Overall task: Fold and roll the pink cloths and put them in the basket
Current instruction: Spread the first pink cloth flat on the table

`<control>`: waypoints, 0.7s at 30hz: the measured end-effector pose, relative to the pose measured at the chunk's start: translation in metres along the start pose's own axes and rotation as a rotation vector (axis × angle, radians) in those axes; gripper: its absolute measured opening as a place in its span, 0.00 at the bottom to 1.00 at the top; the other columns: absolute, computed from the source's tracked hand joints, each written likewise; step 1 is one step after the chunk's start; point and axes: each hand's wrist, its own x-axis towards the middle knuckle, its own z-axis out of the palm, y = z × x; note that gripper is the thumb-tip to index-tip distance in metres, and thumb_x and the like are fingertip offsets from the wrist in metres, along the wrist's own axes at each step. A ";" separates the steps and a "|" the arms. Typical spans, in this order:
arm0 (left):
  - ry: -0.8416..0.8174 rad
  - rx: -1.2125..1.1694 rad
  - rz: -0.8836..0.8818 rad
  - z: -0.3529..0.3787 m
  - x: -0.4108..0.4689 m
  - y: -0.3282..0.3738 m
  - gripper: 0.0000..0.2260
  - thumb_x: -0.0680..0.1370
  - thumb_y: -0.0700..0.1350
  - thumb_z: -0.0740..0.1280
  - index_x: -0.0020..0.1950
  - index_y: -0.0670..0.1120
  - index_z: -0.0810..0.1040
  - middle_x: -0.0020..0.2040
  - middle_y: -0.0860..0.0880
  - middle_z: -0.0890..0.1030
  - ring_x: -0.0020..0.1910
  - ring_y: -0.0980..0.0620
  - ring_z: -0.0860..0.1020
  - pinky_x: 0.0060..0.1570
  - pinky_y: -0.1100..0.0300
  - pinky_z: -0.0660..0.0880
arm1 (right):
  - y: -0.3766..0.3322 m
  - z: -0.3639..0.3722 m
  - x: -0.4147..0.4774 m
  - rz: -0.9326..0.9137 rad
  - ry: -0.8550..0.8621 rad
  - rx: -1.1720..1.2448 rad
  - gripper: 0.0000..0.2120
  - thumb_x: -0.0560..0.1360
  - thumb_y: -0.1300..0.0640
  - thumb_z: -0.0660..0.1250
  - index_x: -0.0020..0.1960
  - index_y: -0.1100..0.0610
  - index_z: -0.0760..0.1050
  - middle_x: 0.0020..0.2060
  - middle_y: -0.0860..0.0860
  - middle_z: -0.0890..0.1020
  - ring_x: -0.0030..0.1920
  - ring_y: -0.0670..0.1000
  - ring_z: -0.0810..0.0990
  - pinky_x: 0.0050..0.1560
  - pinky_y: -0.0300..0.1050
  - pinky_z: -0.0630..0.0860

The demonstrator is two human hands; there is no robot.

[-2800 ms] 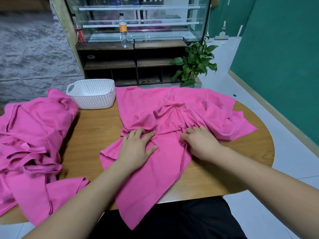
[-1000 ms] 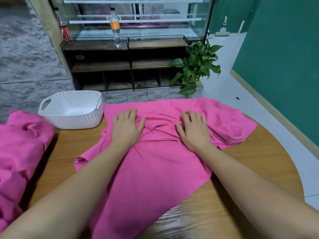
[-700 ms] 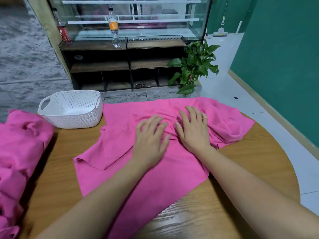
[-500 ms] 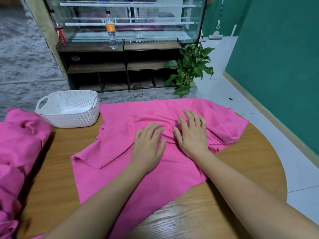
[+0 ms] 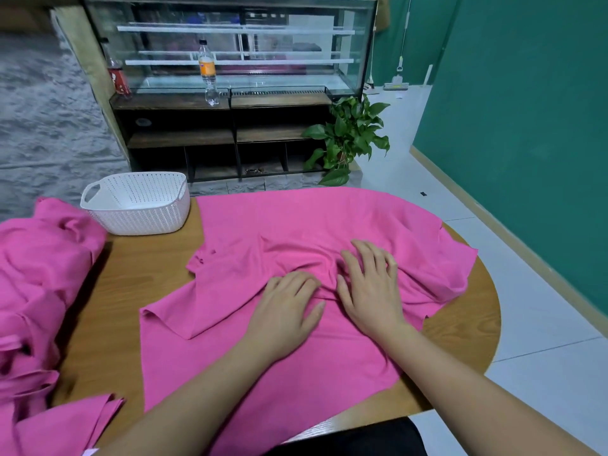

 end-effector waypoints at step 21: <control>-0.257 0.034 -0.029 0.011 0.028 -0.035 0.26 0.83 0.62 0.56 0.79 0.55 0.70 0.83 0.52 0.63 0.82 0.50 0.60 0.77 0.45 0.61 | 0.010 0.052 0.153 0.040 -0.775 0.071 0.29 0.86 0.40 0.47 0.70 0.58 0.74 0.70 0.61 0.76 0.68 0.62 0.77 0.71 0.58 0.72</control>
